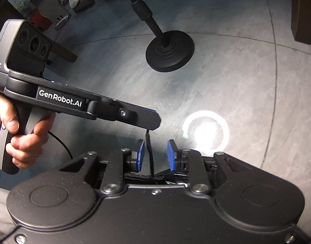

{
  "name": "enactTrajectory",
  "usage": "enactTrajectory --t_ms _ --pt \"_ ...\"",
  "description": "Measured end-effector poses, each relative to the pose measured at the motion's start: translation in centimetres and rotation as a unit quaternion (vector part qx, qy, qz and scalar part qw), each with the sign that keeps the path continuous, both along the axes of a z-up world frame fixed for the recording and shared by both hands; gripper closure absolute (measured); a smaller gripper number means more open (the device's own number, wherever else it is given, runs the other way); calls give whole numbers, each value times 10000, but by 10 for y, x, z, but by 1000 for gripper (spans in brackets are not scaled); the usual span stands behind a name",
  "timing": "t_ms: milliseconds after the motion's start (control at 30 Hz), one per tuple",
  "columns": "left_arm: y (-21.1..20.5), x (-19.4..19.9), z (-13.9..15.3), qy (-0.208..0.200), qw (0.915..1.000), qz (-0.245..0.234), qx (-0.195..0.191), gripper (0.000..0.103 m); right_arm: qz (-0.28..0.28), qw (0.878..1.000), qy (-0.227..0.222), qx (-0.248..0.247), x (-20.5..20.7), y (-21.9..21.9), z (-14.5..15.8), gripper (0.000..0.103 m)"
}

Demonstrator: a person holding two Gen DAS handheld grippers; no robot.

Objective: Lace up shoes with both hands

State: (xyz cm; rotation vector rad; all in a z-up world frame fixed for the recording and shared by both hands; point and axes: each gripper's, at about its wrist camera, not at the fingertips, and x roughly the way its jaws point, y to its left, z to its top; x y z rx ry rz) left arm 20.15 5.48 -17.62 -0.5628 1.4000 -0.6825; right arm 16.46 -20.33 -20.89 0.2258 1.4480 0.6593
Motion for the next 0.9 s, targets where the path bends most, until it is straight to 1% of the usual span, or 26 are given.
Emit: enactTrajectory --t_ms 33,67,167,233,267,367,433,533,600,667,800,900 --pt "0 0 2 -47 10000 -23 -8 102 -24 10000 -14 -15 -1 2 -1 91" --pt "-1 1 4 -103 9999 -67 -29 102 -32 10000 -45 -70 -1 3 -2 100" --pt "1 1 2 -135 9999 -77 -60 101 29 9995 -217 -245 -1 5 -2 100" --pt "5 1 0 -111 9998 -21 -151 100 35 9992 -261 -314 -1 4 0 100" --pt "7 -1 0 -178 9997 -37 -145 99 21 9992 -236 -313 0 2 -1 100" --pt "8 -7 3 -502 9985 -164 114 97 -107 9992 -188 -350 3 -2 -2 100" --pt "11 -13 6 -687 9974 -180 121 96 -197 9990 -168 -355 5 -5 -4 100" --pt "11 -22 7 -828 9958 -399 53 94 -416 9986 -230 -216 11 -12 0 100" --pt "2 -30 5 -869 9937 -697 119 93 -572 9975 -401 -62 15 -16 7 100" --pt "-6 -35 5 -937 9920 -842 124 92 -657 9966 -500 58 19 -17 13 100" --pt "-16 -31 7 -998 9920 -772 -89 92 -784 9943 -615 376 23 -19 24 100" --pt "-19 -27 10 -1135 9907 -744 -120 92 -822 9928 -696 524 24 -19 32 100"
